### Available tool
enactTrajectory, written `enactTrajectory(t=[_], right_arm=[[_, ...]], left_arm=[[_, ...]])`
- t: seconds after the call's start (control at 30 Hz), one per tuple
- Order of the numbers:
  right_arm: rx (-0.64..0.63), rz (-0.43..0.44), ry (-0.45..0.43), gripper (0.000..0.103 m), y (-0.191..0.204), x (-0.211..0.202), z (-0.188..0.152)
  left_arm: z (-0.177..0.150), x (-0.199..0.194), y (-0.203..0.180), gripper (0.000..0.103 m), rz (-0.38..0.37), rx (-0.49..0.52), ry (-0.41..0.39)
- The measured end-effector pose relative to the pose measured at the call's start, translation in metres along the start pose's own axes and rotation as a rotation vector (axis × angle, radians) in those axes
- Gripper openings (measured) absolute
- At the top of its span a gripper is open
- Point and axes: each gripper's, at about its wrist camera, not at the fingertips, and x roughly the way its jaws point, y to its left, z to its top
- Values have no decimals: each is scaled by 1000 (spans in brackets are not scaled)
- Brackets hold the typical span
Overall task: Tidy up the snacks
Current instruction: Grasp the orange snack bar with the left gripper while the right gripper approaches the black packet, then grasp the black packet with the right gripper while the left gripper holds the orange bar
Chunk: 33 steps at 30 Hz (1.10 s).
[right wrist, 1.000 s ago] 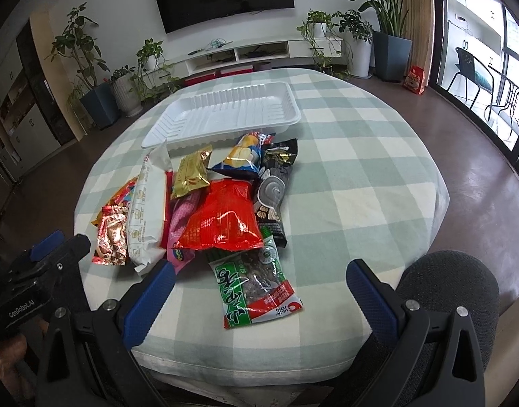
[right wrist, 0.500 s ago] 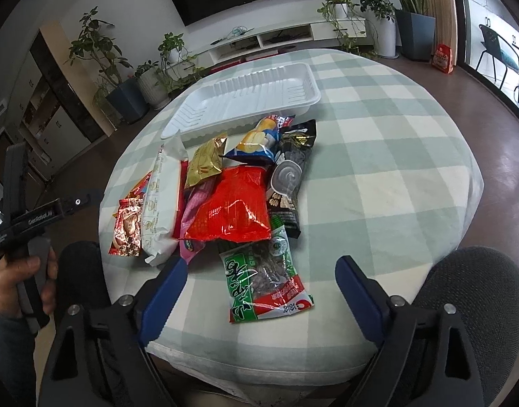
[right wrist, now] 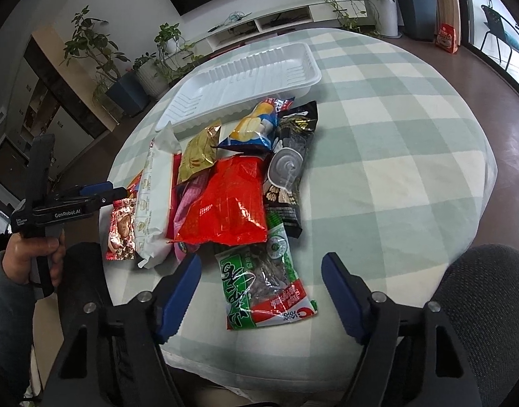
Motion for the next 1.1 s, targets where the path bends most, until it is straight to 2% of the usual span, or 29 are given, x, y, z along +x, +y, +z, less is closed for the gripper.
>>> enactTrajectory(t=[0.13, 0.23, 0.33, 0.4, 0.63, 0.77, 1.03, 1.1], right_arm=[[-16, 3, 3, 69, 2, 2, 1], [-29, 5, -1, 67, 4, 1, 1], [-28, 6, -4, 66, 4, -1, 1], [-24, 4, -5, 66, 3, 0, 2], [-16, -6, 5, 66, 0, 2, 3], [0, -16, 1, 66, -5, 2, 6], [-3, -79, -41, 66, -17, -5, 29], [-18, -90, -40, 62, -17, 0, 40]], left_arm=[[8, 13, -2, 72, 1, 39, 49], [13, 27, -1, 48, -23, 48, 107], [16, 33, -8, 43, 13, 98, 126], [18, 34, -9, 32, 9, 105, 131], [17, 35, -15, 25, 42, 179, 133], [14, 31, -18, 18, 53, 187, 111], [0, 17, 2, 18, 15, 78, 66], [-4, 9, 6, 18, -11, 35, 38]])
